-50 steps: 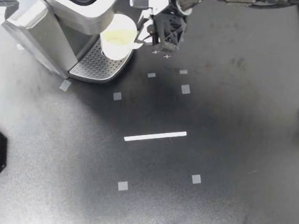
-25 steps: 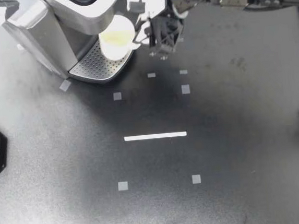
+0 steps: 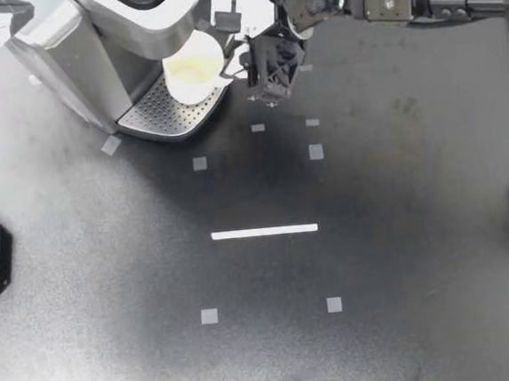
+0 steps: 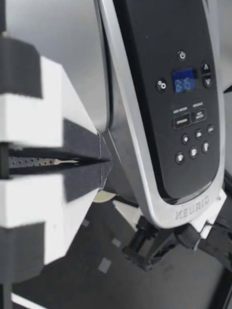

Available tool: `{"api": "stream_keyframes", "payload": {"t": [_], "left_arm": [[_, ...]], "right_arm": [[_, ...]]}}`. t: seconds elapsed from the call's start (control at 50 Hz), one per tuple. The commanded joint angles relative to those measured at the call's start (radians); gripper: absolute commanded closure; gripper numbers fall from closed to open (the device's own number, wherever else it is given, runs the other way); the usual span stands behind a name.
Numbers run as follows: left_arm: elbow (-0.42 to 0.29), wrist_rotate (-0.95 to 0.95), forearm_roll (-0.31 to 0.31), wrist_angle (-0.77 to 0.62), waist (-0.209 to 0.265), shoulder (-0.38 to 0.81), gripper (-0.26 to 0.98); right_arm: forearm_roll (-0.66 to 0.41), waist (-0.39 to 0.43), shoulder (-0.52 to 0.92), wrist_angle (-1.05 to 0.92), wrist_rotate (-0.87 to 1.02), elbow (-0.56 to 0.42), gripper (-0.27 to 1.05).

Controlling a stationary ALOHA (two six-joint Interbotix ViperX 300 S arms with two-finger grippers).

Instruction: Place the coffee capsule inside the capsule container, then place the cup onto the center of the cup tray.

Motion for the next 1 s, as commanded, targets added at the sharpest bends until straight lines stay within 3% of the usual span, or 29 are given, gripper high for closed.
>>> {"api": "stream_keyframes", "payload": {"t": [0.0,0.66,0.78,0.98], "left_arm": [[-0.011,-0.002,0.003,-0.008,-0.002,0.002,0.67],[-0.008,-0.011,0.003,-0.009,-0.002,0.000,0.67],[-0.008,-0.011,0.005,-0.008,-0.002,0.000,0.67],[-0.005,-0.011,0.005,-0.015,0.000,-0.003,0.67]], "right_arm": [[0.005,0.008,-0.017,-0.012,-0.002,-0.028,0.64],[0.005,0.020,0.018,-0.011,0.026,-0.087,0.61],[0.005,0.020,0.017,-0.009,0.041,-0.091,0.48],[0.005,0.020,0.009,-0.003,0.055,-0.089,0.13]]}}
